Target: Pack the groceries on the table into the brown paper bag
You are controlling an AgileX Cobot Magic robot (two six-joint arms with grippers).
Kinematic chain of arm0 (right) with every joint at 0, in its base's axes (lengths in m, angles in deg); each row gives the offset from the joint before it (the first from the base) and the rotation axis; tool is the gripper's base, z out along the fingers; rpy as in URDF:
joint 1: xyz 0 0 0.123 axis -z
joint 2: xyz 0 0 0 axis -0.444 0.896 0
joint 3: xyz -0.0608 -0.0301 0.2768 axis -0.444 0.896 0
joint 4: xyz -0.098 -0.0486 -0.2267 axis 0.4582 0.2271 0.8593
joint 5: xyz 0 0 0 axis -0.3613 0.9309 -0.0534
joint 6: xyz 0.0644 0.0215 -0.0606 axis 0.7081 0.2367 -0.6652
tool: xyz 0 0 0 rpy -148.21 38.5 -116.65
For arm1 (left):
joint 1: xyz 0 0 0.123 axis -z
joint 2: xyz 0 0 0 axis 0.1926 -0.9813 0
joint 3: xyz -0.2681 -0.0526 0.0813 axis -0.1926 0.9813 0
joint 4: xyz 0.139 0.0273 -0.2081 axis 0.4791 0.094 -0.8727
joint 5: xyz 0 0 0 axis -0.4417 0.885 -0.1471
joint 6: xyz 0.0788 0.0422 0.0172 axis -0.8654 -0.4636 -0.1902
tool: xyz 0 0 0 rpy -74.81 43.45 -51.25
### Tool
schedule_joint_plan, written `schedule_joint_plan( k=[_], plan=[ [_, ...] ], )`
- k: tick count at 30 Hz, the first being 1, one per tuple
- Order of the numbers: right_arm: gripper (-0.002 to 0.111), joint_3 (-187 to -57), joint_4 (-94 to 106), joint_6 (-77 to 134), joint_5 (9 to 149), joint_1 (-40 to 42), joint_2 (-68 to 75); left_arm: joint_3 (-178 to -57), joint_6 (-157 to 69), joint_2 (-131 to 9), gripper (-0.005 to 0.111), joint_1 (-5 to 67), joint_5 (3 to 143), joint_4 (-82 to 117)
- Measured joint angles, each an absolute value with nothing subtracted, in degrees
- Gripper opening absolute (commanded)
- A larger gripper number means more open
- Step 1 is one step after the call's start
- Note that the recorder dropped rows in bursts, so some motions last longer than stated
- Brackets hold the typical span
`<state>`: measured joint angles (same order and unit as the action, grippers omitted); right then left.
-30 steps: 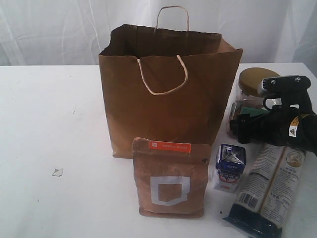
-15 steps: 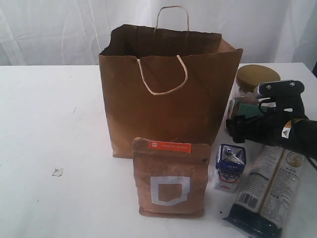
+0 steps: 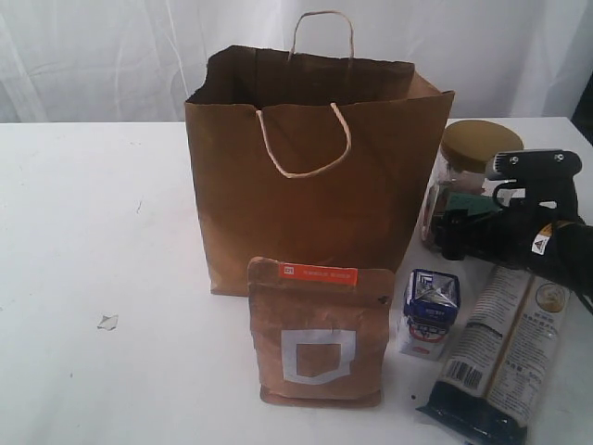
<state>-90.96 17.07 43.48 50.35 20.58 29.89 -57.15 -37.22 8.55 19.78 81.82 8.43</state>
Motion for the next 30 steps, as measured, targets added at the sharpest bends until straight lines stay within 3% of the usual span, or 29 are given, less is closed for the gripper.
schedule_joint_plan(
  k=[13,30],
  plan=[
    [0.090,-89.43,16.57,40.86,48.73,23.17,29.89,-57.15,-37.22,8.55,0.053,19.78,81.82,8.43],
    [0.090,-90.71,12.21,38.00,45.13,18.56,30.72,-57.15,-37.22,8.55,0.053,19.78,81.82,8.43]
  ],
)
